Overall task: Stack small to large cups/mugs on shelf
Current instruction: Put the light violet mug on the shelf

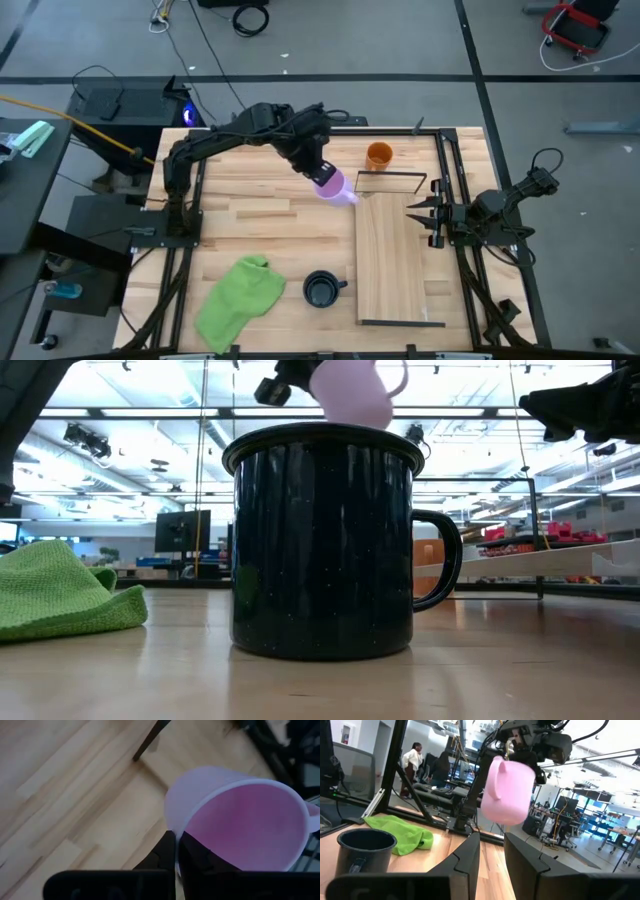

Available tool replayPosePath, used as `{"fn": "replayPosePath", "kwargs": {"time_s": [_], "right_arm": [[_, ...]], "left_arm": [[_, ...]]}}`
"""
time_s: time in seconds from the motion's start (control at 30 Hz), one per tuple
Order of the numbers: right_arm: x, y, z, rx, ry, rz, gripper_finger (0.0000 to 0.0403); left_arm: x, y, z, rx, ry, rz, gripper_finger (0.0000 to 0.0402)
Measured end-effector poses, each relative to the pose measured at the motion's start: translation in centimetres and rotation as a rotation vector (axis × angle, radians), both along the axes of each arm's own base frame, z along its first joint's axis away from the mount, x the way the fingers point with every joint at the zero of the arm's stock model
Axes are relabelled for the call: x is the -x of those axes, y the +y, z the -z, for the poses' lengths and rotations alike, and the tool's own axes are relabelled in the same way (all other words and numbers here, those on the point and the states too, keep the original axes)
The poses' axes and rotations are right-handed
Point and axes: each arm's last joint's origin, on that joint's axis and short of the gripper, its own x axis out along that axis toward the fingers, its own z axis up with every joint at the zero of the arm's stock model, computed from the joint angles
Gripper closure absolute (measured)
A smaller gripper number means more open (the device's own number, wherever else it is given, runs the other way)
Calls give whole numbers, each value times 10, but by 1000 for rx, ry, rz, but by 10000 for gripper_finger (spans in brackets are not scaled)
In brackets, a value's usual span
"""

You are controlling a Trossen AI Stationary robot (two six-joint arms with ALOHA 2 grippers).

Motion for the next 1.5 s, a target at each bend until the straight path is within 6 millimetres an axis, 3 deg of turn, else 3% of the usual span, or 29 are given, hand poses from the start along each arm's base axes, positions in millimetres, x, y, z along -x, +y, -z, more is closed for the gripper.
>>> {"fn": "replayPosePath", "kwargs": {"time_s": [0.23, 0.4, 0.63, 0.87, 1.13, 1.5], "right_arm": [[2, -1, -11, -128, -80, -19, 306], [9, -5, -33, -278, -146, -22, 306], [23, -16, -72, -654, -273, 12, 306], [35, -21, -102, -807, -289, -38, 306], [34, -20, -121, -834, -151, -13, 306], [7, -8, -140, -726, 92, 88, 306]], "left_arm": [[-10, 1, -2, 19, -87, -8, 390], [-19, 1, 5, 34, -95, 1, 390], [-34, -3, 15, 54, -113, 16, 390], [-46, -3, 30, 60, -92, 18, 390], [-63, -2, 51, 54, -68, 7, 390], [-70, 2, 68, 13, -1, -75, 390]]}}
